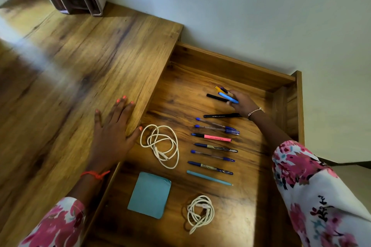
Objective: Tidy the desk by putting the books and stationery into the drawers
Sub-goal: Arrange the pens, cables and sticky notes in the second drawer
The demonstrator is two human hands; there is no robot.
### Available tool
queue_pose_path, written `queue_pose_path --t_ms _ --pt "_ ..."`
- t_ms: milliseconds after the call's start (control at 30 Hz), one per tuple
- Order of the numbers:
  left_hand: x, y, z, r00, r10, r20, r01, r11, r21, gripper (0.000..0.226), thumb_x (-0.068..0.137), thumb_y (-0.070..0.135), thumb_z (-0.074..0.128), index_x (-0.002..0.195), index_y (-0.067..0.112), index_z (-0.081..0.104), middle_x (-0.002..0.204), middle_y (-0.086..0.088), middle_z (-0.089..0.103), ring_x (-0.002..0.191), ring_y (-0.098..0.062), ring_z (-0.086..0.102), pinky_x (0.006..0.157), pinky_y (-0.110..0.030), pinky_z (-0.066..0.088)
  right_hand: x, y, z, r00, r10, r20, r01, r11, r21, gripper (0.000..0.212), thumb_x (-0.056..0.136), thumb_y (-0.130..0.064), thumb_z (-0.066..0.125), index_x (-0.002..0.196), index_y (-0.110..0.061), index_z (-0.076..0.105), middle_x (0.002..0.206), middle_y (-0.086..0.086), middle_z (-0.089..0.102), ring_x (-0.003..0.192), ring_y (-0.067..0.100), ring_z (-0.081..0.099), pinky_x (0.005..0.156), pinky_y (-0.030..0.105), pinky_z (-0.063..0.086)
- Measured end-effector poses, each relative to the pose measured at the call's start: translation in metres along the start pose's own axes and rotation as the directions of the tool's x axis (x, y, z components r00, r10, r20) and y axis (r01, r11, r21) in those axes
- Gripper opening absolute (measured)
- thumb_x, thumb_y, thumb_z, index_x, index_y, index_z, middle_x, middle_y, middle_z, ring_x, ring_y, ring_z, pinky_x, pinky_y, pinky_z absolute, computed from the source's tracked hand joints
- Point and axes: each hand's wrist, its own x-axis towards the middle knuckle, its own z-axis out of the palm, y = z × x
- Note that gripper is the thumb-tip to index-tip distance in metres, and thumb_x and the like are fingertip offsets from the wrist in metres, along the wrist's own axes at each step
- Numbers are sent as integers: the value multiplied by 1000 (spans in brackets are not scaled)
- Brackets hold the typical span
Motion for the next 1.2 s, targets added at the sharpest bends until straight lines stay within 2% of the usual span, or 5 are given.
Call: queue_pose_path --t_ms 167,400,600,900,1200 --pt "0 1 -1 1000 -2 0 2 1000 5 74 80 58 26 145 22 24 155 0 15 141 -16 13 109 -56 0 -9 6 4 969 81 233 -61 994 -90 23 74 -20 74 88 -9 60 90 9 56 83 23 50 66 28 36" --pt "0 0 0 1000 2 9 -2 1000 -1 75 81 59 26 145 21 24 155 -1 15 141 -17 13 110 -57 0 -10 -4 17 981 132 144 -96 967 -234 28 80 -27 68 96 -4 62 99 13 59 90 25 54 64 27 35" --pt "0 0 0 1000 0 5 0 1000 -1 75 81 59 26 145 21 24 155 -1 15 141 -17 14 110 -57 0 -10 -9 21 977 141 163 -111 977 -185 37 79 -28 69 60 -24 37 85 4 47 79 17 43 50 24 26" --pt "0 1 0 1000 -4 13 4 1000 -2 75 80 60 25 145 23 22 155 0 14 142 -16 12 110 -55 -2 -3 -6 11 989 85 118 -87 996 14 27 77 -22 71 97 -6 62 85 7 57 80 21 50 69 30 37" --pt "0 0 -1 1000 -8 19 8 1000 -7 75 80 61 25 146 24 20 156 1 10 142 -16 11 110 -52 -6 16 -12 18 990 -9 144 43 971 -236 35 86 -1 55 121 -7 56 120 16 55 110 32 52 91 39 45"
